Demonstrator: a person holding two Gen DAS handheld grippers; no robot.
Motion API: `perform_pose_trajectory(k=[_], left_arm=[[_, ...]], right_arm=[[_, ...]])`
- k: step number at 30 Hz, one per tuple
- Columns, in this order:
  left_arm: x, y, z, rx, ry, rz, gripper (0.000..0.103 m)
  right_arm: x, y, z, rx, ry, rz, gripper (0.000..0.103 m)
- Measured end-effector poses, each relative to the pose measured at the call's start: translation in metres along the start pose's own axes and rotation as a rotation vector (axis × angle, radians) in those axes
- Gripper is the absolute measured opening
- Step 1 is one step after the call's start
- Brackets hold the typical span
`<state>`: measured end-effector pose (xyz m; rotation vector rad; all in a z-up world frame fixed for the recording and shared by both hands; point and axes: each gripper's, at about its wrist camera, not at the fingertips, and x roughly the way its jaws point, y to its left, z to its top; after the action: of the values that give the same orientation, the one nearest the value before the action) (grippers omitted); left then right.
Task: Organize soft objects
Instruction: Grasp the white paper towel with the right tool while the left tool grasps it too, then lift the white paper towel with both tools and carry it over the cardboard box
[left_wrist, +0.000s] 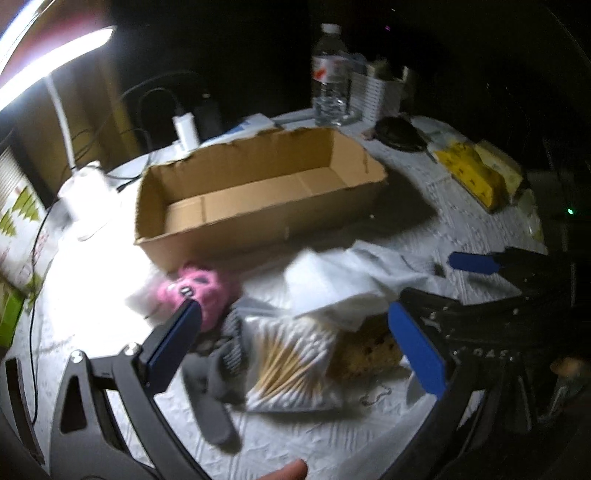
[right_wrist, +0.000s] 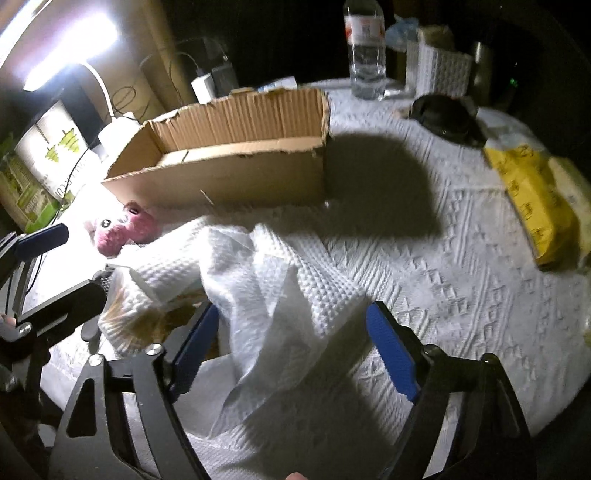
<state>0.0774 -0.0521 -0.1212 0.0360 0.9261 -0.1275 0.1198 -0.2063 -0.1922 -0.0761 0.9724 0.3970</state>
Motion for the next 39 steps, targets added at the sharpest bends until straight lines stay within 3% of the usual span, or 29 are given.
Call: perform_pose_trajectory(k=[3, 6, 9, 11, 13, 14, 16, 18, 21, 25, 31, 39], left_arm=[[0.012, -0.008, 0.006, 0.018, 0.024, -0.007, 0.102], [0.023, -0.014, 0.012, 0.031, 0.043, -0.01, 0.102], [0.033, -0.02, 0.014, 0.042, 0.061, -0.003, 0.101], [0.042, -0.024, 0.015, 0.05, 0.08, -0.004, 0.1], [0.048, -0.027, 0.015, 0.061, 0.103, -0.006, 0.084], [0.05, -0.028, 0.015, 0.065, 0.109, -0.008, 0.082], [0.054, -0.032, 0.014, 0.078, 0.121, -0.006, 0.071], [0.057, -0.034, 0.013, 0.084, 0.134, -0.012, 0.06], [0.057, -0.037, 0.012, 0.098, 0.127, -0.003, 0.056], [0.045, -0.032, 0.012, 0.086, 0.081, -0.03, 0.033], [0.032, -0.021, 0.015, 0.055, 0.043, -0.073, 0.014], [0.002, -0.004, 0.022, 0.015, -0.034, -0.13, 0.01]], right_arm=[[0.012, -0.009, 0.001, 0.005, 0.029, 0.02, 0.081], [0.022, -0.017, 0.0, 0.002, 0.059, 0.012, 0.055], [0.022, -0.023, -0.003, -0.013, 0.039, 0.029, 0.05], [0.021, -0.026, -0.004, -0.028, 0.024, 0.026, 0.041], [0.02, -0.03, -0.006, -0.032, 0.011, 0.028, 0.025], [0.019, -0.033, -0.007, -0.026, 0.007, 0.045, 0.019], [0.017, -0.04, -0.009, -0.009, -0.005, 0.073, 0.013], [0.013, -0.042, -0.01, -0.003, -0.017, 0.073, 0.01], [0.002, -0.048, -0.008, 0.012, -0.056, 0.075, 0.009], [-0.016, -0.057, -0.004, 0.024, -0.106, 0.062, 0.008], [-0.039, -0.061, 0.002, 0.032, -0.164, 0.044, 0.008], [-0.063, -0.051, 0.014, 0.008, -0.219, 0.031, 0.008]])
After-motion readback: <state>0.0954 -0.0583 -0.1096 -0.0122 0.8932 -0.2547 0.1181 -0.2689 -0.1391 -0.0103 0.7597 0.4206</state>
